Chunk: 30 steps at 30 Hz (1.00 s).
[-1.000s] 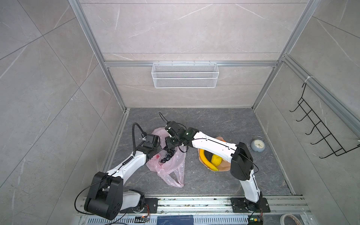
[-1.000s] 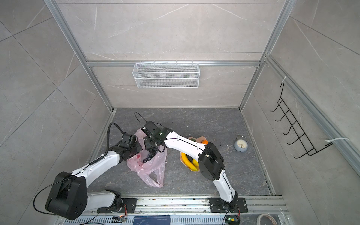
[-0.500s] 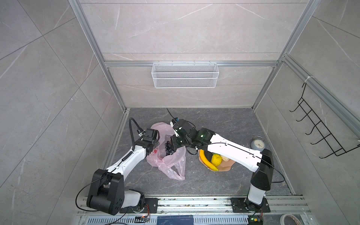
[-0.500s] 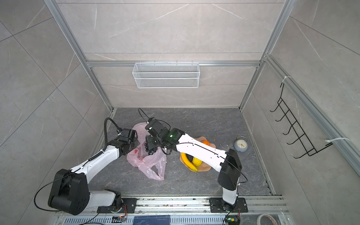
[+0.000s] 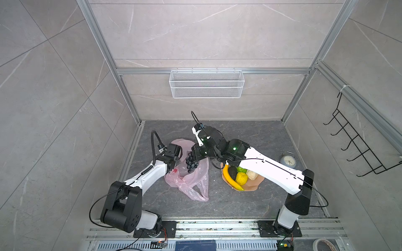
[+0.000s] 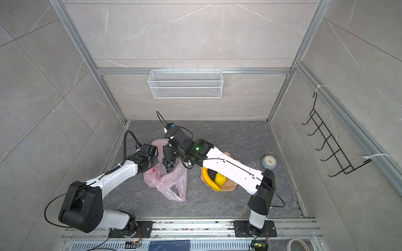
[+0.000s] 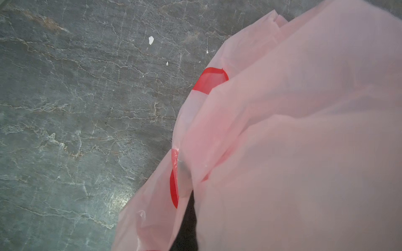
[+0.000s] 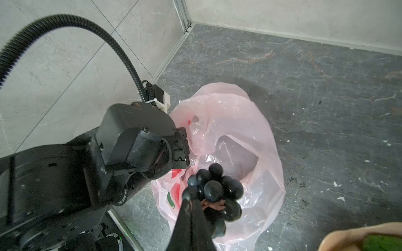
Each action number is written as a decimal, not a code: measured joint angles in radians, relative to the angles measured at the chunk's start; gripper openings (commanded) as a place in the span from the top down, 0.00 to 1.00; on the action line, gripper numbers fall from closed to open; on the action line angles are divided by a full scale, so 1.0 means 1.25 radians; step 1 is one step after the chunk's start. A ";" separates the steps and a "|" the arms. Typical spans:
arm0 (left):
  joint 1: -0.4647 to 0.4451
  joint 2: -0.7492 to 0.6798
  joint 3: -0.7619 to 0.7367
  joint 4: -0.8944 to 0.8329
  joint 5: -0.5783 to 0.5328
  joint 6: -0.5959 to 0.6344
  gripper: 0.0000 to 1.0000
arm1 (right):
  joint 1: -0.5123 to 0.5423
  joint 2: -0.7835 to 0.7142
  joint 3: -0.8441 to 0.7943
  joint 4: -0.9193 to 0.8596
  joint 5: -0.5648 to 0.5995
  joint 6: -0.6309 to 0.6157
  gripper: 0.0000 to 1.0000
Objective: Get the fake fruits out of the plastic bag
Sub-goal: 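Carry the grapes out of the bag over the pink bowl with the right gripper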
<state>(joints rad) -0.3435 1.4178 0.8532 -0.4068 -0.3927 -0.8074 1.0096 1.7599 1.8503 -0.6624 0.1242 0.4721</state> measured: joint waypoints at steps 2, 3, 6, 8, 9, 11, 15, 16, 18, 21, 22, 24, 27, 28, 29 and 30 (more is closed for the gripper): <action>0.000 0.003 0.000 -0.006 -0.008 0.000 1.00 | -0.001 -0.009 0.009 -0.013 0.011 -0.003 1.00; 0.000 0.004 0.000 -0.010 -0.014 0.000 1.00 | -0.002 -0.016 0.014 -0.021 0.017 -0.005 1.00; 0.000 0.006 0.000 -0.014 -0.024 0.000 1.00 | -0.006 -0.042 0.024 -0.042 0.036 -0.010 1.00; 0.000 0.008 0.000 -0.014 -0.029 0.000 1.00 | -0.009 -0.066 0.027 -0.058 0.051 -0.016 1.00; 0.000 0.009 0.000 -0.014 -0.033 0.001 1.00 | -0.011 -0.079 0.027 -0.067 0.060 -0.017 1.00; 0.000 0.010 0.000 -0.014 -0.036 0.001 1.00 | -0.015 -0.108 0.027 -0.086 0.079 -0.019 1.00; 0.000 0.011 0.000 -0.014 -0.038 0.004 1.00 | -0.028 -0.176 0.026 -0.132 0.127 -0.020 1.00; 0.000 0.012 0.000 -0.014 -0.039 0.005 1.00 | -0.033 -0.193 0.025 -0.144 0.140 -0.020 1.00; 0.000 0.013 0.000 -0.014 -0.040 0.007 1.00 | -0.042 -0.230 0.015 -0.163 0.165 -0.019 1.00; 0.000 0.013 0.000 -0.013 -0.040 0.010 1.00 | -0.053 -0.289 -0.018 -0.199 0.206 -0.019 1.00; 0.000 0.013 0.000 -0.013 -0.040 0.010 1.00 | -0.055 -0.309 -0.032 -0.213 0.219 -0.019 1.00; 0.000 0.013 0.000 -0.013 -0.040 0.013 1.00 | -0.057 -0.343 -0.062 -0.239 0.241 -0.015 1.00; 0.000 0.013 0.000 -0.013 -0.040 0.018 1.00 | -0.058 -0.392 -0.114 -0.282 0.269 0.001 1.00; 0.000 0.013 0.000 -0.013 -0.040 0.019 1.00 | -0.058 -0.406 -0.129 -0.299 0.277 0.007 1.00; 0.000 0.013 0.000 -0.013 -0.040 0.019 1.00 | -0.058 -0.419 -0.144 -0.313 0.284 0.015 1.00; 0.000 0.013 0.000 -0.012 -0.040 0.019 1.00 | -0.058 -0.432 -0.161 -0.327 0.290 0.024 1.00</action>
<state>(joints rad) -0.3435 1.4334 0.8536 -0.4221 -0.4431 -0.7834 0.9371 1.2198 1.6489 -1.0710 0.4870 0.5026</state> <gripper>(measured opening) 0.056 0.043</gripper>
